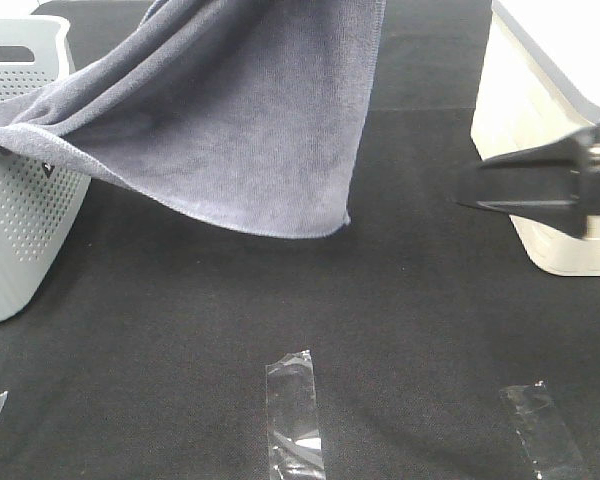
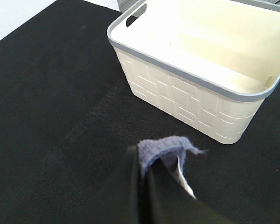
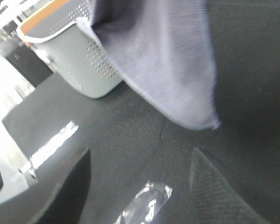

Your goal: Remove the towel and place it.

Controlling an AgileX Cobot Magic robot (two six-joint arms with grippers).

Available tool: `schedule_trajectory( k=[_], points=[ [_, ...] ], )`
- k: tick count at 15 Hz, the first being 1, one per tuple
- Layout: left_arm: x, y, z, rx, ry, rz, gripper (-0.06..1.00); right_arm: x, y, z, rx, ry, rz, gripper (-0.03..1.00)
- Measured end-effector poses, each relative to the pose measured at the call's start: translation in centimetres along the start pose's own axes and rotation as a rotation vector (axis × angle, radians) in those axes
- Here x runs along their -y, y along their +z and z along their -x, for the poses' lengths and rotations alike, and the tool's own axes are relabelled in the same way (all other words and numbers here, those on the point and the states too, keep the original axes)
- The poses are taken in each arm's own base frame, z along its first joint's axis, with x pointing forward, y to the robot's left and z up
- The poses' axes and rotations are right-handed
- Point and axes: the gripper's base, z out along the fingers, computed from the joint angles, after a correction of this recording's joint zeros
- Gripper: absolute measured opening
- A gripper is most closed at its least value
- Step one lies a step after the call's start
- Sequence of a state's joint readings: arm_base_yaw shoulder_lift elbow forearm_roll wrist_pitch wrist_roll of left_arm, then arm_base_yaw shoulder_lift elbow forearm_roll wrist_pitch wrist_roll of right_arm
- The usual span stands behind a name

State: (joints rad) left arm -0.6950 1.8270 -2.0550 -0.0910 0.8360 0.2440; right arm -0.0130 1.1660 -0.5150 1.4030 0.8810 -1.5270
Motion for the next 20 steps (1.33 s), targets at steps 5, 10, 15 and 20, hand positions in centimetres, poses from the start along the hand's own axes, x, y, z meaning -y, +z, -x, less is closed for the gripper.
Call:
schedule_trajectory(
  k=[5, 10, 15, 20],
  points=[
    [0.0, 0.0, 0.0, 0.0, -0.001, -0.001, 0.0, 3.7, 3.4, -0.7, 0.072, 0.053, 0.022, 0.59],
    [0.0, 0.0, 0.0, 0.001, -0.001, 0.0, 0.0, 4.7, 8.3, -2.7, -0.06, -0.124, 0.065, 0.59],
    [0.0, 0.0, 0.0, 0.002, -0.001, 0.0, 0.0, 7.9, 11.4, -2.1, -0.073, -0.114, 0.094, 0.67],
    [0.0, 0.0, 0.2, 0.022, -0.001, 0.005, 0.0, 9.5, 13.3, -0.4, -0.015, -0.151, 0.155, 0.68]
  ],
)
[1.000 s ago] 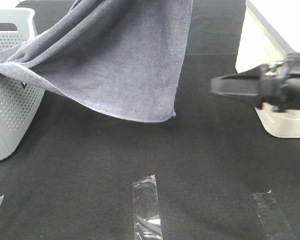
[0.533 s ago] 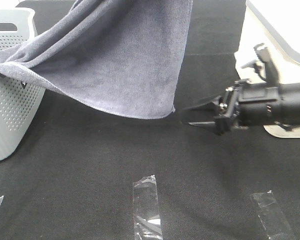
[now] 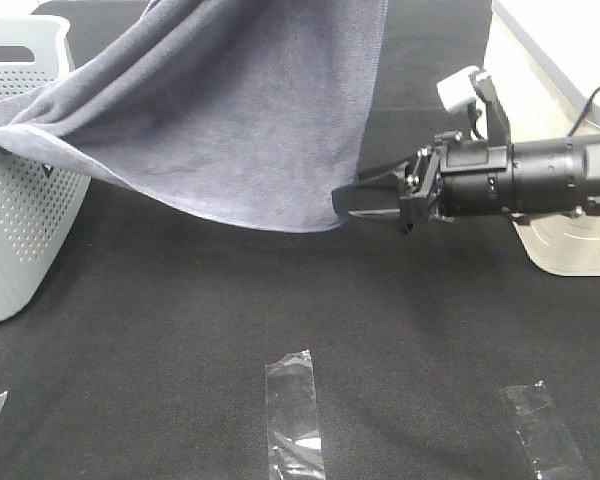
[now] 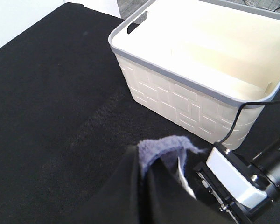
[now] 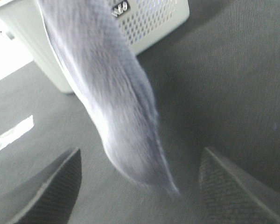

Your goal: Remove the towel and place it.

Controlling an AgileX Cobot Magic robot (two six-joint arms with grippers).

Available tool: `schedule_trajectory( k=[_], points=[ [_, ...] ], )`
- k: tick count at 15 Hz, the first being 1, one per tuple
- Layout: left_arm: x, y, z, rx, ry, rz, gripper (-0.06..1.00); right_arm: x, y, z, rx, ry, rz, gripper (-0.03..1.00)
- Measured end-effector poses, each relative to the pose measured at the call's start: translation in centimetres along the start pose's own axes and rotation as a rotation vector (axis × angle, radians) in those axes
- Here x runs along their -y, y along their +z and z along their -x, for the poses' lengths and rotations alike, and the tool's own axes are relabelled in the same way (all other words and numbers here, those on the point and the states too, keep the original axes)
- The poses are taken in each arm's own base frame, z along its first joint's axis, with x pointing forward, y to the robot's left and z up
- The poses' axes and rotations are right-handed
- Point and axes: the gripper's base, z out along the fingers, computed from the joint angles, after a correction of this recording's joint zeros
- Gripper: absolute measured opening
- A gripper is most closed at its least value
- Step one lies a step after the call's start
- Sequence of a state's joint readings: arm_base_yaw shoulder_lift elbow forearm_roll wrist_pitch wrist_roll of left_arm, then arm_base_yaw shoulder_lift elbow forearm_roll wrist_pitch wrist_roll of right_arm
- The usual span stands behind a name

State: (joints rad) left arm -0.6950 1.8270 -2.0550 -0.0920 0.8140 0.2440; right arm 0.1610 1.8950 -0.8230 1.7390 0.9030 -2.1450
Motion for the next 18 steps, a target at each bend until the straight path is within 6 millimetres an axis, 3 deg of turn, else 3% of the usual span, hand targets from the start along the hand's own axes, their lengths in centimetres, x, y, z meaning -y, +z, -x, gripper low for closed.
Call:
schedule_trajectory(
  k=[10, 15, 18],
  points=[
    [-0.1, 0.0, 0.2, 0.025, 0.0, 0.006, 0.0, 1.8, 1.9, -2.0, -0.005, 0.032, 0.063, 0.67],
    [-0.1, 0.0, 0.2, 0.026, 0.001, 0.007, 0.0, 1.3, 1.9, -1.6, 0.037, 0.034, 0.121, 0.33],
    [-0.1, 0.0, 0.2, 0.026, 0.002, 0.009, 0.0, 1.1, 1.8, -1.5, 0.052, 0.059, 0.144, 0.04]
  ],
)
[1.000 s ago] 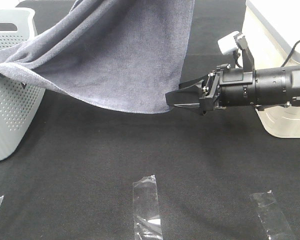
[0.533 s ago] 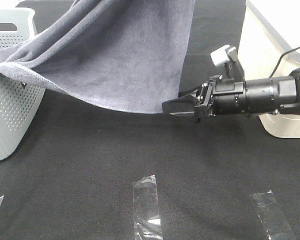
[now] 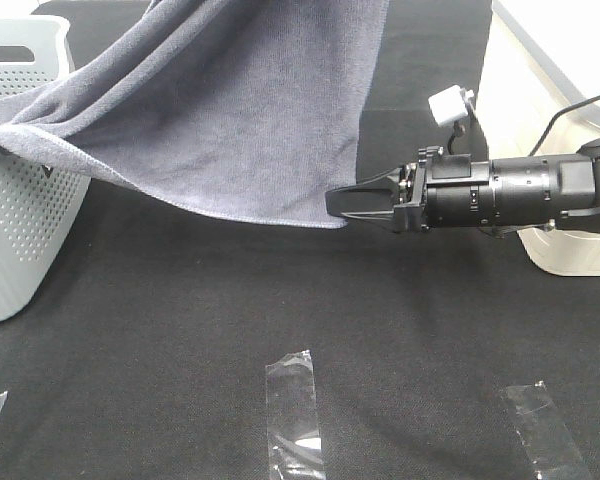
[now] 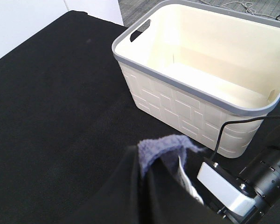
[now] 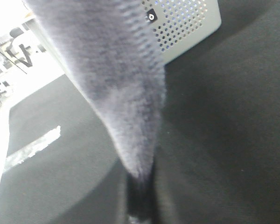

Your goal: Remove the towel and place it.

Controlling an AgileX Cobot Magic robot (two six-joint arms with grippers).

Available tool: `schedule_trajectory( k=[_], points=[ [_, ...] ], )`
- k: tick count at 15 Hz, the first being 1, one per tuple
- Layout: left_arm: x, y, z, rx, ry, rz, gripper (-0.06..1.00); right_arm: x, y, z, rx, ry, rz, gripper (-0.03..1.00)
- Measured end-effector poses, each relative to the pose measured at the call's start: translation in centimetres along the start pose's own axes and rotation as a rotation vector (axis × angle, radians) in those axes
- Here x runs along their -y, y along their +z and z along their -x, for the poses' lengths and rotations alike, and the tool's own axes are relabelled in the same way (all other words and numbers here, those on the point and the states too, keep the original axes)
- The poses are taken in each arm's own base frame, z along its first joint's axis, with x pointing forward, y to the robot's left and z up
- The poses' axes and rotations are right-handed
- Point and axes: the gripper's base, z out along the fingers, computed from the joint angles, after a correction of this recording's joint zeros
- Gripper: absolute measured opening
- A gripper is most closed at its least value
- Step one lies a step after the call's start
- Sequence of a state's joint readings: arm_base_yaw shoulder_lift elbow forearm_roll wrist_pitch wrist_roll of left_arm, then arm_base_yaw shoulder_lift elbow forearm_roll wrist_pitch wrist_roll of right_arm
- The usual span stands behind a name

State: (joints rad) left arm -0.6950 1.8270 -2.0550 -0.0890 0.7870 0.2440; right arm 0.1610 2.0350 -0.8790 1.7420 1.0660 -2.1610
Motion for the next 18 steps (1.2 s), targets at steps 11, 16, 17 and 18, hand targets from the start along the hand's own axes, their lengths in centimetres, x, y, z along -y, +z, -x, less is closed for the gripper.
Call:
schedule_trajectory(
  k=[11, 16, 17, 18],
  points=[
    [-5.4, 3.8, -4.0, -0.176, -0.152, 0.315, 0.0, -2.9, -2.9, 6.6, -0.33, 0.513, -0.136, 0.0],
    [-11.2, 6.5, -7.2, -0.154, -0.292, 0.38, 0.0, -2.7, -7.7, 15.2, -0.503, 0.52, -0.672, 0.0],
    [-11.7, 6.6, -6.8, -0.082, -0.298, 0.375, 0.0, -2.6, -8.6, 17.3, -0.489, 0.48, -0.757, 0.0],
    [-11.9, 6.4, -5.9, 0.002, -0.286, 0.377, 0.0, -2.6, -9.4, 19.4, -0.456, 0.418, -0.824, 0.0]
  ],
)
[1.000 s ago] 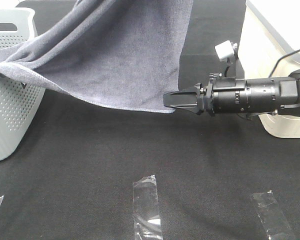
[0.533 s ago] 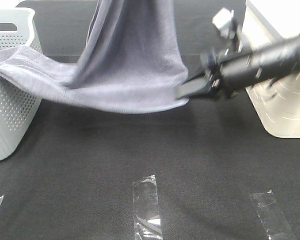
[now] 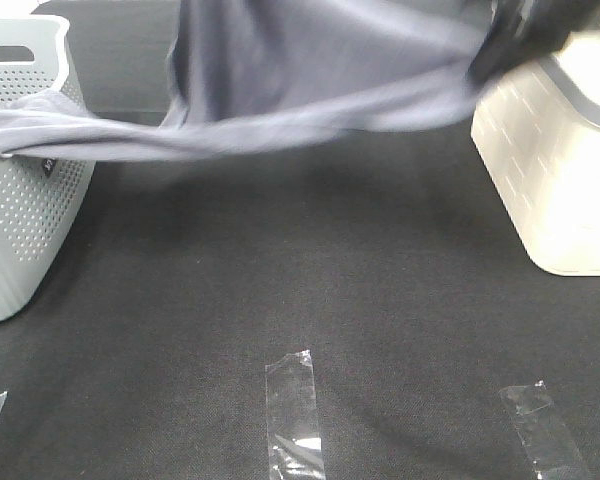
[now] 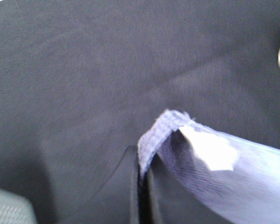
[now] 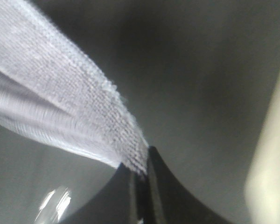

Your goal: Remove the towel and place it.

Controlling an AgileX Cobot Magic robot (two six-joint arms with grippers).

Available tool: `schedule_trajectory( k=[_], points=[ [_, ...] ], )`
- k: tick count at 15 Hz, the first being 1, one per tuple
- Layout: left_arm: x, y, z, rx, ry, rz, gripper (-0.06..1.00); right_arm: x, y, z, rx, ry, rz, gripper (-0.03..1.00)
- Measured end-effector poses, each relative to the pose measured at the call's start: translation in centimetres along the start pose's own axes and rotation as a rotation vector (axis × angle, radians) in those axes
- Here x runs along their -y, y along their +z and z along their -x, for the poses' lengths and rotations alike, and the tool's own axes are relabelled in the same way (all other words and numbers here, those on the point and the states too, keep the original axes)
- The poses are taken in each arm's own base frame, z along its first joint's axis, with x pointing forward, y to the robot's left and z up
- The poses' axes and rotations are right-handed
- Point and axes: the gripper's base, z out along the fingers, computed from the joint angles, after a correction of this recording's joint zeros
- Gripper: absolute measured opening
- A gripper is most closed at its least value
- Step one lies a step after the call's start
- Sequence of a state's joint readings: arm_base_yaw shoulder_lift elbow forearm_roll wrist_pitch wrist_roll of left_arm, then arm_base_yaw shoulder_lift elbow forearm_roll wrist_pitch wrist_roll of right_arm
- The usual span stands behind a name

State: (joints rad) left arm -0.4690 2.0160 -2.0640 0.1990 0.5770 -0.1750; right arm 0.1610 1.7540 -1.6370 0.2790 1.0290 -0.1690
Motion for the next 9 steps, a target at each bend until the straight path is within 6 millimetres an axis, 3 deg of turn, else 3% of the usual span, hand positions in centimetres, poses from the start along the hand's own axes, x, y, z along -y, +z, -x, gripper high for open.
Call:
schedule_trajectory(
  k=[2, 3, 6, 9],
  points=[
    [-0.1, -1.1, 2.7, 0.167, -0.009, -0.017, 0.0, -0.4, -3.6, 3.2, 0.168, -0.042, -0.055, 0.0],
    [-0.3, -2.2, 4.7, 0.274, -0.015, -0.022, 0.0, -0.9, -6.7, 5.1, 0.321, -0.075, -0.076, 0.0],
    [-0.8, -5.5, 8.7, 0.472, 0.008, -0.004, 0.0, -2.3, -12.9, 7.6, 0.631, -0.17, -0.11, 0.0],
    [-1.1, -7.5, 10.5, 0.563, 0.054, 0.031, 0.0, -3.0, -15.1, 8.2, 0.741, -0.235, -0.109, 0.0]
  ],
)
